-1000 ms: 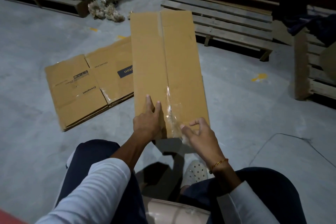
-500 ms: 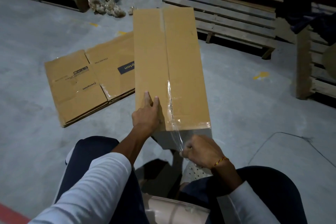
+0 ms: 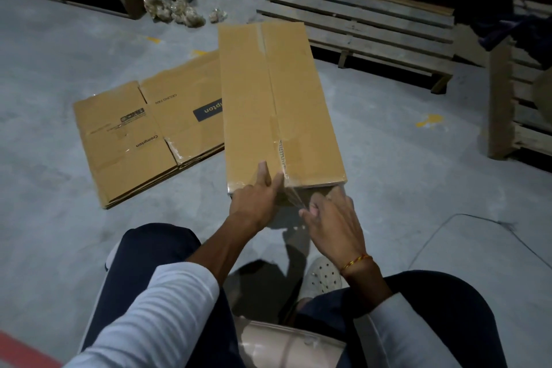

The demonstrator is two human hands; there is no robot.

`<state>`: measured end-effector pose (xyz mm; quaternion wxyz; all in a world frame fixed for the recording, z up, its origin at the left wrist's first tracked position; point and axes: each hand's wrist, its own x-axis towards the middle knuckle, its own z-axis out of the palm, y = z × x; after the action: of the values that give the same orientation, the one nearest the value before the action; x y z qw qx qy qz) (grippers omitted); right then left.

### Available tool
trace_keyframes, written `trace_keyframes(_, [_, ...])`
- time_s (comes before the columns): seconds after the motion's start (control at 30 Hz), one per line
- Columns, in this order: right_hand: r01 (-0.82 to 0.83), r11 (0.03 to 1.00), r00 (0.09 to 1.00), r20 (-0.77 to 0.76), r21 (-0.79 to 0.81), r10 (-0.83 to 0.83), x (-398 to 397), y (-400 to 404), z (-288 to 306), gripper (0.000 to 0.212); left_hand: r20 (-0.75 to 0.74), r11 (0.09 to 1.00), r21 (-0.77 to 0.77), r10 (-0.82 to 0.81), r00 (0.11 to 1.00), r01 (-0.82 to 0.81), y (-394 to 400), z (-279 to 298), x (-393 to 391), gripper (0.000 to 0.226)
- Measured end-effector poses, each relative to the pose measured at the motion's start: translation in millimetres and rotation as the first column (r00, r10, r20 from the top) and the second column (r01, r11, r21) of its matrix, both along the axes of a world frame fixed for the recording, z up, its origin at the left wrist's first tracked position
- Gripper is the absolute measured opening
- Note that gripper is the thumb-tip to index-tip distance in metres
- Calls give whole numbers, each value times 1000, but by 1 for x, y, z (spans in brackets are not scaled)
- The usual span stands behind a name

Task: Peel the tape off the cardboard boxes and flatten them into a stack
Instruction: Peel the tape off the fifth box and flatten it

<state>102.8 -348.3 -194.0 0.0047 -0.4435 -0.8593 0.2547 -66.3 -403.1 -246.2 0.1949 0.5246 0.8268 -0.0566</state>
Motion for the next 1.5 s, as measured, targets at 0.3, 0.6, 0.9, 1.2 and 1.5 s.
trace_keyframes(0.3, [-166,980,932,-308,106,191,-8,-2,0,30,20,995,60,79,997,-80,5,-3,-3,61])
trace_keyframes(0.6, [-402,914,892,-247,-55,378,6,9,4,16,-18,995,43,88,996,-87,2,-2,-6,58])
trace_keyframes(0.9, [-155,977,922,-377,-147,89,11,-1,6,18,195,992,43,108,975,-119,2,18,-17,48])
trace_keyframes(1.2, [-88,989,883,-469,-116,24,7,4,9,11,648,810,132,366,668,-572,-21,59,16,50])
trace_keyframes(1.5, [-266,958,901,-325,111,288,3,-11,-12,16,810,528,-313,582,69,-790,-19,44,34,13])
